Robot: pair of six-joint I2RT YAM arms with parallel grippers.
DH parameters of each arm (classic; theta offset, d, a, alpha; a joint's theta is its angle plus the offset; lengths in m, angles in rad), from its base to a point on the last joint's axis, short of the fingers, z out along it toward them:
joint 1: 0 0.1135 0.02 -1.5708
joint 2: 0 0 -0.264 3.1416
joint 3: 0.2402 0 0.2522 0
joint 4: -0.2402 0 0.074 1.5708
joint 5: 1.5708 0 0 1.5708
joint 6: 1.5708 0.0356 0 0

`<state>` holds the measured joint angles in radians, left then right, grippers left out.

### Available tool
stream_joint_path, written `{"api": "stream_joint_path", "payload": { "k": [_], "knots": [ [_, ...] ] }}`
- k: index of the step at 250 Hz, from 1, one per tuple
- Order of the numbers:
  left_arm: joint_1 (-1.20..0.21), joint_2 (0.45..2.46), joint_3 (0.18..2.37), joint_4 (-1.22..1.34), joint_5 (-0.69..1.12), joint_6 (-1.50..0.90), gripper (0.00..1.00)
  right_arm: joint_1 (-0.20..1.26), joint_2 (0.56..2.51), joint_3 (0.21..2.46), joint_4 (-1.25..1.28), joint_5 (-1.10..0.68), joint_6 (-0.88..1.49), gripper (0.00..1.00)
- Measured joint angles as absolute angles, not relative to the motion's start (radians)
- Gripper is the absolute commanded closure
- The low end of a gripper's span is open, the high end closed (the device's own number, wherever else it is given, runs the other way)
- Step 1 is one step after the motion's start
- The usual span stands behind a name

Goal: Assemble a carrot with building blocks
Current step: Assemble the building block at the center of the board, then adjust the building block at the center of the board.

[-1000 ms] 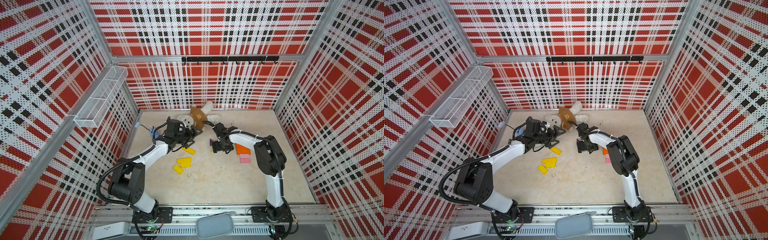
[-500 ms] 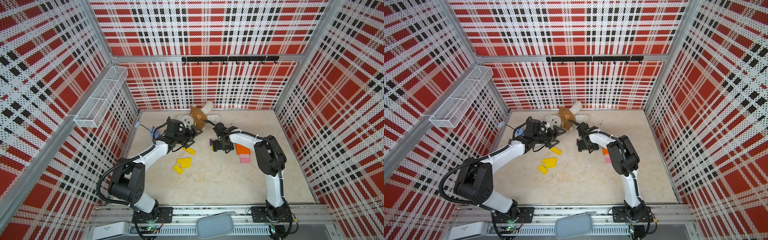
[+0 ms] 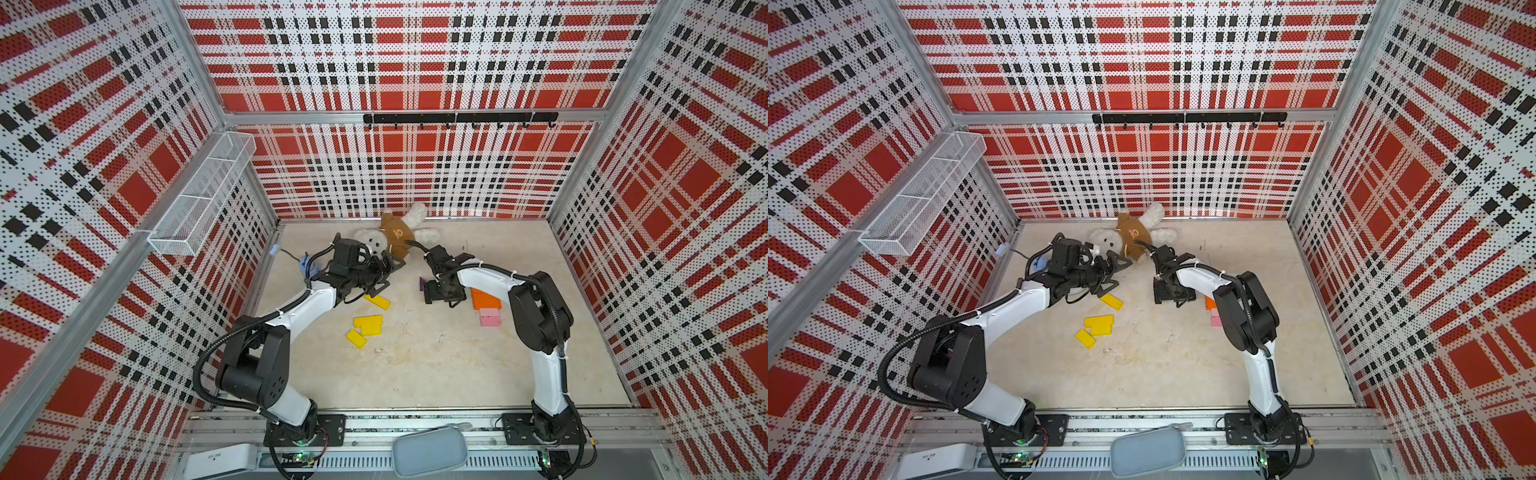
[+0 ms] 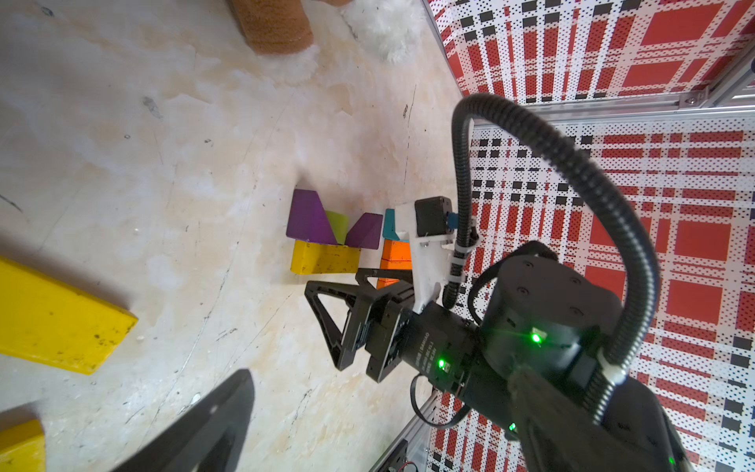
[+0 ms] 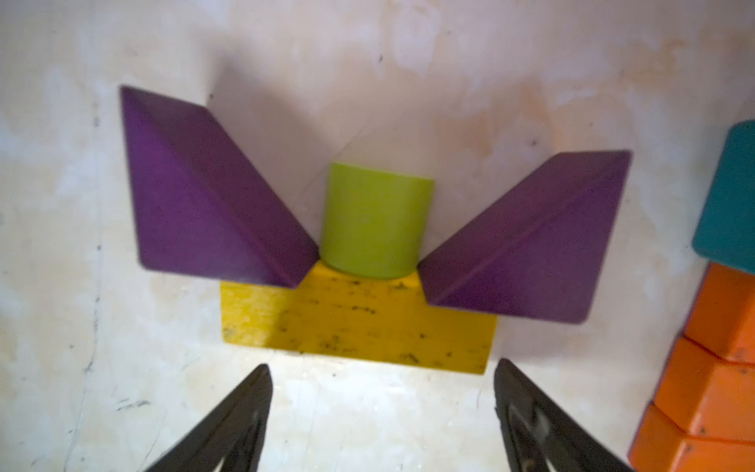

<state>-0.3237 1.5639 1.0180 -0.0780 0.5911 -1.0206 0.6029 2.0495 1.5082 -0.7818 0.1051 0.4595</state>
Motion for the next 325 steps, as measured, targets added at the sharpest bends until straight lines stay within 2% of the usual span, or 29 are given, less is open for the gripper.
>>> {"api": "stream_joint_path", "payload": {
  "k": [52, 87, 116, 161, 185, 233, 259, 275, 301, 325],
  "knots": [
    [-0.245, 1.499, 1.018, -0.085, 0.579, -1.017, 0.01, 0.716, 1.920, 1.503, -0.809, 0.125, 0.459, 0.14],
    [-0.134, 1.388, 1.022, -0.138, 0.558, -0.997, 0.01, 0.824, 1.937, 1.587, -0.813, 0.125, 0.459, 0.15],
    [-0.006, 1.267, 0.977, -0.192, 0.558, -0.970, 0.00, 0.890, 2.012, 1.694, -0.805, 0.121, 0.466, 0.13],
    [0.222, 1.040, 0.740, -0.269, 0.519, -0.942, 0.00, 0.908, 2.164, 1.833, -0.771, 0.125, 0.488, 0.11],
    [0.254, 0.983, 0.663, -0.326, 0.511, -0.918, 0.01, 0.908, 2.274, 1.948, -0.780, 0.128, 0.482, 0.11],
    [0.259, 0.946, 0.661, -0.379, 0.485, -0.866, 0.00, 0.902, 2.422, 2.092, -0.842, 0.148, 0.453, 0.13],
    [0.267, 0.950, 0.656, -0.372, 0.493, -0.859, 0.00, 0.896, 2.442, 2.095, -0.859, 0.140, 0.425, 0.17],
    [0.276, 0.963, 0.654, -0.371, 0.506, -0.857, 0.00, 0.893, 2.445, 2.095, -0.857, 0.130, 0.401, 0.23],
    [0.289, 0.992, 0.648, -0.362, 0.529, -0.855, 0.00, 0.889, 2.445, 2.095, -0.849, 0.109, 0.359, 0.38],
    [0.294, 1.004, 0.633, -0.357, 0.545, -0.855, 0.01, 0.888, 2.445, 2.094, -0.842, 0.091, 0.332, 0.43]
  ]
}}
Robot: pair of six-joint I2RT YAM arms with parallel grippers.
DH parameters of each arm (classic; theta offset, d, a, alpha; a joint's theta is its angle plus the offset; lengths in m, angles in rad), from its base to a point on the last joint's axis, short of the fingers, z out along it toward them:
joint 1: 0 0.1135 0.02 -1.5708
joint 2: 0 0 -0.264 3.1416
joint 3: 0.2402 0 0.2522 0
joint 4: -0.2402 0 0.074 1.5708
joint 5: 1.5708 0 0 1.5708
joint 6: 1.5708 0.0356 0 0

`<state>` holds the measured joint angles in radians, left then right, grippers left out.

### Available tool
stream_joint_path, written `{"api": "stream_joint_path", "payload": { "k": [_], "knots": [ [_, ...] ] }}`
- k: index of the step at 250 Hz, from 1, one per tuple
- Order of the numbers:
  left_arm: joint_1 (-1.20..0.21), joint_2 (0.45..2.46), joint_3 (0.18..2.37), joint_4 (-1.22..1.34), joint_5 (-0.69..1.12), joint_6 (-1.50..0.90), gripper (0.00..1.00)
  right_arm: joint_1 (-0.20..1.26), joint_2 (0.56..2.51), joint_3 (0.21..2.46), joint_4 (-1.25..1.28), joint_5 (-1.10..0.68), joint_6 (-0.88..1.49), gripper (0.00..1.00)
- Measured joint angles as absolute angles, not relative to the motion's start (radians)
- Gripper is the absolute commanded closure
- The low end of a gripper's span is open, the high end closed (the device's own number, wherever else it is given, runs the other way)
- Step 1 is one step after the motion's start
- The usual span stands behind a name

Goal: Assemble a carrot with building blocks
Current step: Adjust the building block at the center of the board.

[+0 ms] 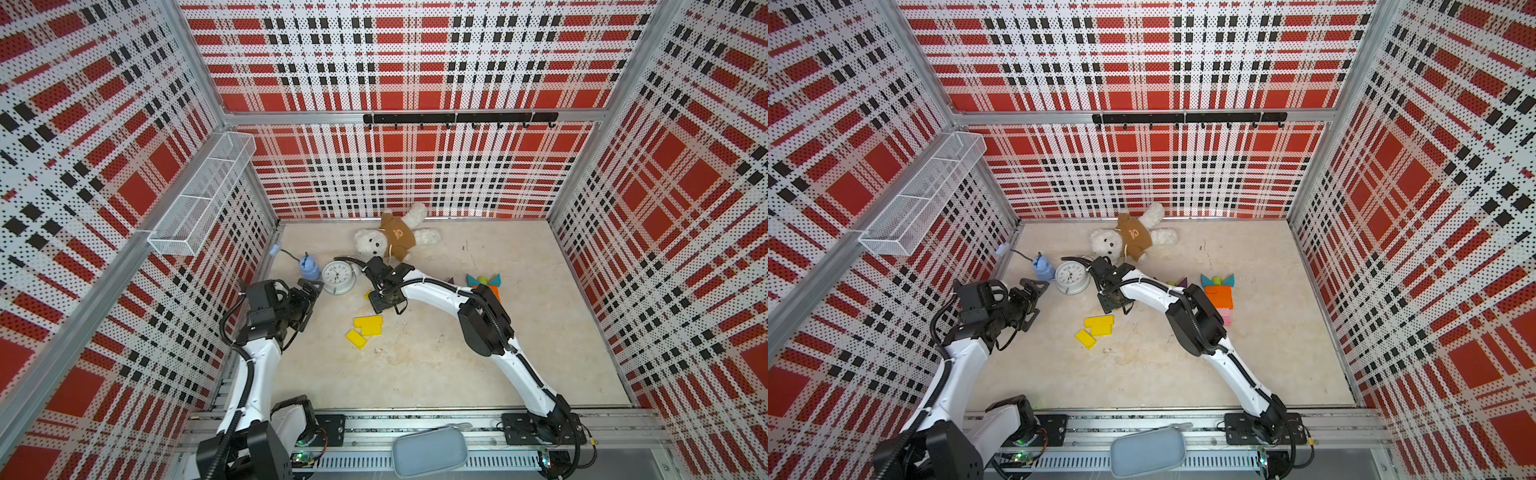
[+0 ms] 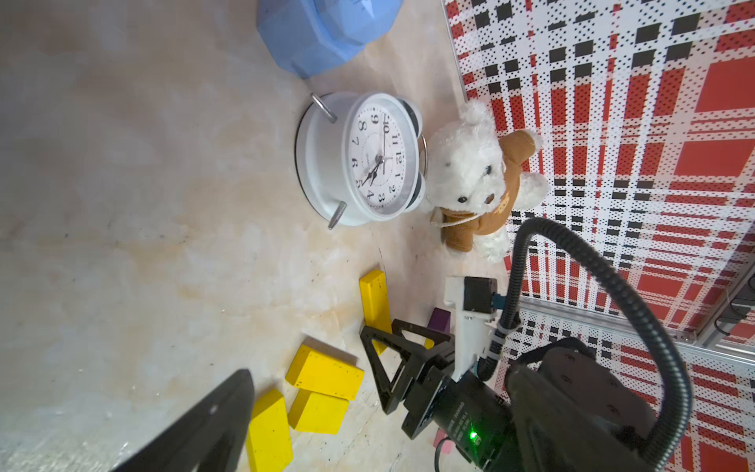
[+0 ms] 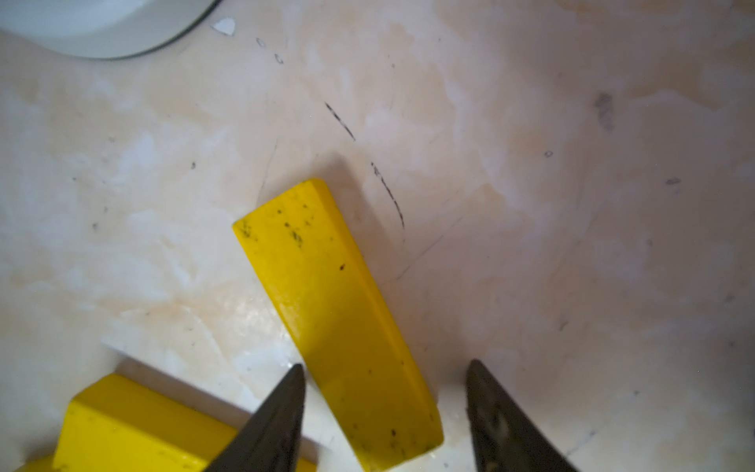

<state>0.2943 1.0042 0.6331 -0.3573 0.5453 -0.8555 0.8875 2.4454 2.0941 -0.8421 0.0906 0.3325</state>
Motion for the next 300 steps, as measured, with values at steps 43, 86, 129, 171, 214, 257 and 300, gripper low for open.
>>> {"api": "stream_joint_path", "payload": {
  "k": [43, 86, 129, 171, 214, 257, 300],
  "knots": [
    [0.296, 1.006, 0.628, -0.349, 0.557, -0.855, 0.01, 0.886, 2.441, 2.072, -0.820, 0.078, 0.284, 0.58],
    [0.297, 1.007, 0.628, -0.345, 0.565, -0.855, 0.01, 0.886, 2.405, 2.008, -0.791, 0.076, 0.237, 0.69],
    [0.291, 1.015, 0.628, -0.338, 0.583, -0.855, 0.00, 0.885, 2.316, 1.864, -0.784, 0.070, 0.178, 0.65],
    [0.220, 1.035, 0.628, -0.313, 0.607, -0.849, 0.01, 0.875, 2.264, 1.785, -0.805, 0.057, 0.121, 0.38],
    [0.155, 1.061, 0.629, -0.305, 0.633, -0.838, 0.01, 0.863, 2.255, 1.778, -0.835, 0.091, 0.118, 0.38],
    [0.154, 1.063, 0.629, -0.302, 0.640, -0.836, 0.01, 0.825, 2.249, 1.782, -0.876, 0.160, 0.158, 0.39],
    [0.150, 1.063, 0.629, -0.300, 0.641, -0.835, 0.00, 0.794, 2.255, 1.850, -0.921, 0.194, 0.195, 0.39]
  ]
}}
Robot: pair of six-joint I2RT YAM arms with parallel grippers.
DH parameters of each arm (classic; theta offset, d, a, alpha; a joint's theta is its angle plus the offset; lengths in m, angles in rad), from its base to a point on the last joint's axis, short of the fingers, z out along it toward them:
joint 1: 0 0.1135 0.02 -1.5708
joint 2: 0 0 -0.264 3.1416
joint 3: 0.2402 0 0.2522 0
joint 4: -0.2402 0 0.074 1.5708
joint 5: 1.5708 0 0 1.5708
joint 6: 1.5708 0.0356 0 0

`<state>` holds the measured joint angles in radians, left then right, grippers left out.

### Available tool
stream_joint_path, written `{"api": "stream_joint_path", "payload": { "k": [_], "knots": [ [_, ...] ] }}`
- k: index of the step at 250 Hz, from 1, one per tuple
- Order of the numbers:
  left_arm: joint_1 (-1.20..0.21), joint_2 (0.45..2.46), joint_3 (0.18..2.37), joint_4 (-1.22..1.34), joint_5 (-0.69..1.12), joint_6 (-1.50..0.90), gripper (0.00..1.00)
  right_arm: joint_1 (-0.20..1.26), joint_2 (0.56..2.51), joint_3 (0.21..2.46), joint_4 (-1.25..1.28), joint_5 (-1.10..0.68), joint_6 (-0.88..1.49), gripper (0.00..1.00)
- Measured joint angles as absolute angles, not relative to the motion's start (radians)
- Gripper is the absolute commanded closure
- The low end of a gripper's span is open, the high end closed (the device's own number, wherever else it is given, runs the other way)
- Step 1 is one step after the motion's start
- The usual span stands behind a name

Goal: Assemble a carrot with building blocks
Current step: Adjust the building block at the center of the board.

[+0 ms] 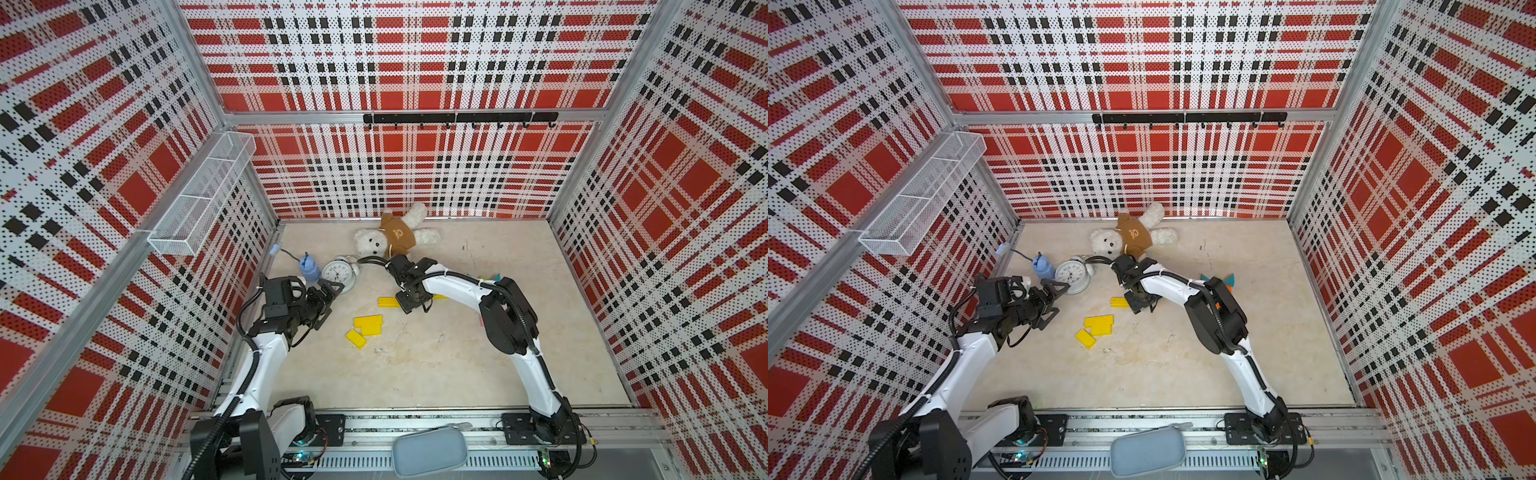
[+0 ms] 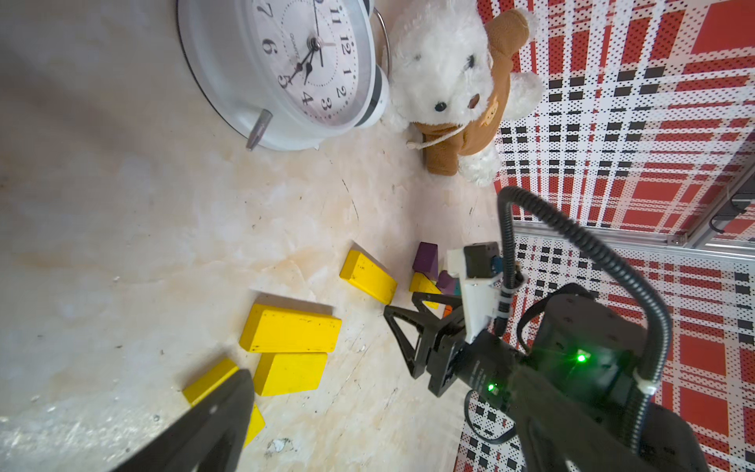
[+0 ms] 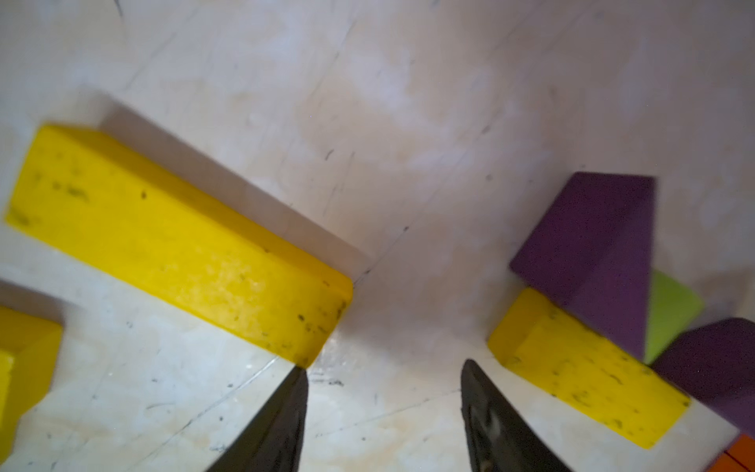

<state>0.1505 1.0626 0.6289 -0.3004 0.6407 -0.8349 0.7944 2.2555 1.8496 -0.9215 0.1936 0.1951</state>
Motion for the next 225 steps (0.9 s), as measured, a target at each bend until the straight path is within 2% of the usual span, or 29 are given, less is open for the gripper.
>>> {"api": "stream_joint_path", "payload": {
  "k": [60, 84, 119, 225],
  "knots": [
    [0.150, 1.062, 0.629, -0.300, 0.644, -0.832, 0.00, 0.798, 2.273, 1.941, -0.932, 0.192, 0.232, 0.36],
    [0.146, 1.062, 0.629, -0.300, 0.644, -0.832, 0.00, 0.811, 2.264, 1.921, -0.927, 0.185, 0.251, 0.18],
    [0.126, 1.061, 0.629, -0.300, 0.645, -0.829, 0.00, 0.828, 2.262, 1.922, -0.918, 0.136, 0.247, 0.00],
    [0.076, 1.053, 0.629, -0.305, 0.652, -0.804, 0.01, 0.839, 2.351, 2.059, -0.926, 0.035, 0.112, 0.00]
  ]
}}
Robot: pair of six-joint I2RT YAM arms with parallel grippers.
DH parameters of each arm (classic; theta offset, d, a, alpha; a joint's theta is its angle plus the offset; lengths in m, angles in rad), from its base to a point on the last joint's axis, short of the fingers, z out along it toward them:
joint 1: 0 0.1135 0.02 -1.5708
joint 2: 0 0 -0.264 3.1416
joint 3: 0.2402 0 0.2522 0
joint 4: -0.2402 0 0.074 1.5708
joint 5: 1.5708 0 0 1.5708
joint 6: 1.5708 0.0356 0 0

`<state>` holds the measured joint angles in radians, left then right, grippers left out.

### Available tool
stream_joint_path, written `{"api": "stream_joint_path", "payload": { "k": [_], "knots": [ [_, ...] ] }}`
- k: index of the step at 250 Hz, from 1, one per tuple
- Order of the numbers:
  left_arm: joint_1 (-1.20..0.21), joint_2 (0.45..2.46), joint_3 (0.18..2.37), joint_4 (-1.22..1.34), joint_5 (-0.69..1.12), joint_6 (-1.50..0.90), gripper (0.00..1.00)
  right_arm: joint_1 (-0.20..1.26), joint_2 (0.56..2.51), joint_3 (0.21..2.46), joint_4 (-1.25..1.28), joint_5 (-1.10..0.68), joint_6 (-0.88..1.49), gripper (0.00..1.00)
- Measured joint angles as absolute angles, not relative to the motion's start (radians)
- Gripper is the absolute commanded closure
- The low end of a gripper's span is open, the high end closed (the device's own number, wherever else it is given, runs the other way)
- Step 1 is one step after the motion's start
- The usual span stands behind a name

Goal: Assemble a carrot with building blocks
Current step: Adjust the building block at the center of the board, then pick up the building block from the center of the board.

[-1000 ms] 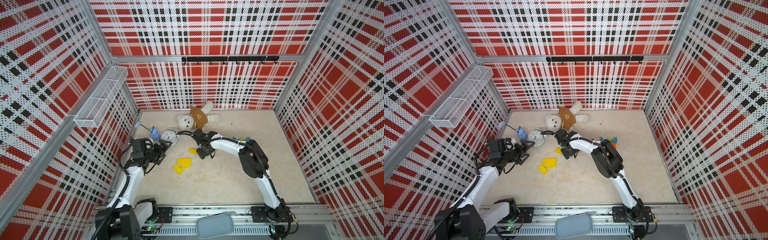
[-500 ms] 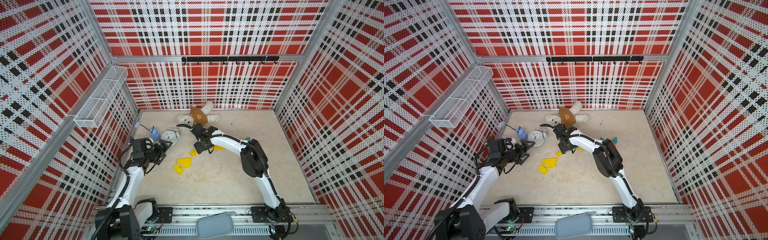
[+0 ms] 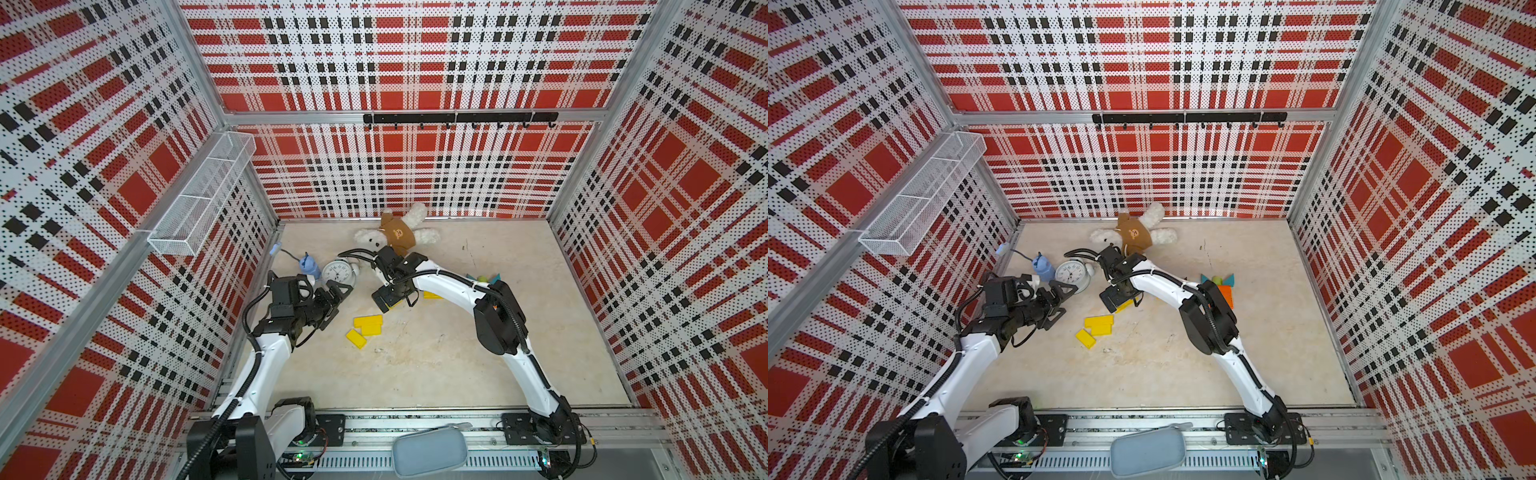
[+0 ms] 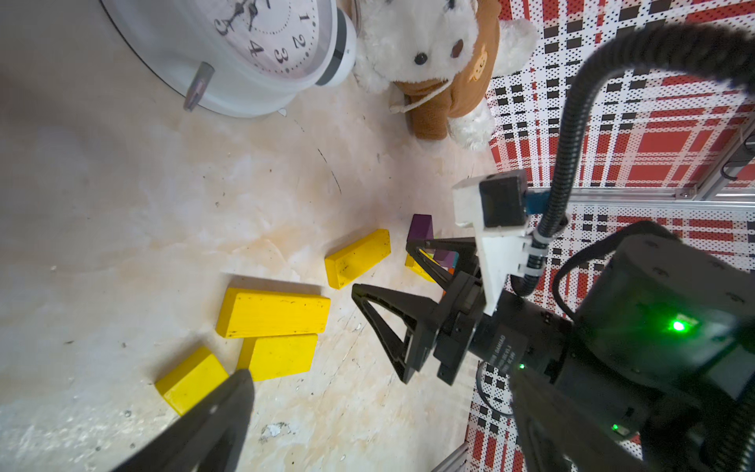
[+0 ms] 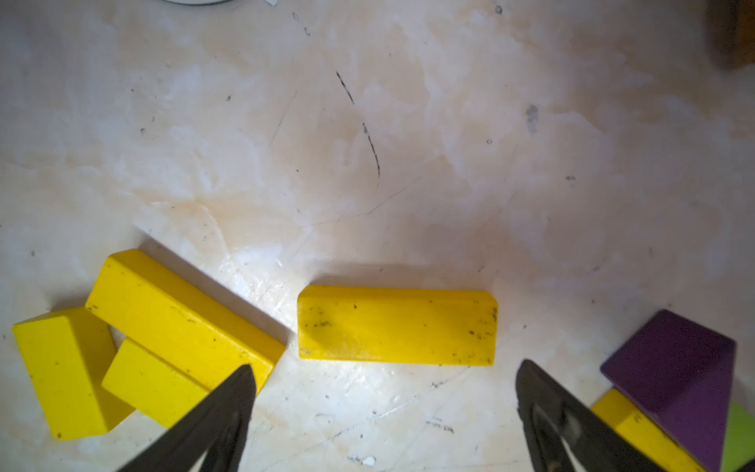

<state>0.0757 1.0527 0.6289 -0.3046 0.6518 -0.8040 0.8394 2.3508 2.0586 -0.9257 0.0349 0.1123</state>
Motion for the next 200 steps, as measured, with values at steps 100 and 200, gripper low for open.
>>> {"api": "stream_joint_path", "payload": {
  "k": [100, 200],
  "knots": [
    [0.075, 1.054, 0.629, -0.305, 0.675, -0.802, 0.01, 0.840, 2.441, 2.120, -0.949, 0.036, 0.094, 0.00],
    [0.075, 1.059, 0.629, -0.303, 0.679, -0.803, 0.01, 0.845, 2.442, 2.115, -0.950, 0.058, 0.168, 0.05]
  ]
}}
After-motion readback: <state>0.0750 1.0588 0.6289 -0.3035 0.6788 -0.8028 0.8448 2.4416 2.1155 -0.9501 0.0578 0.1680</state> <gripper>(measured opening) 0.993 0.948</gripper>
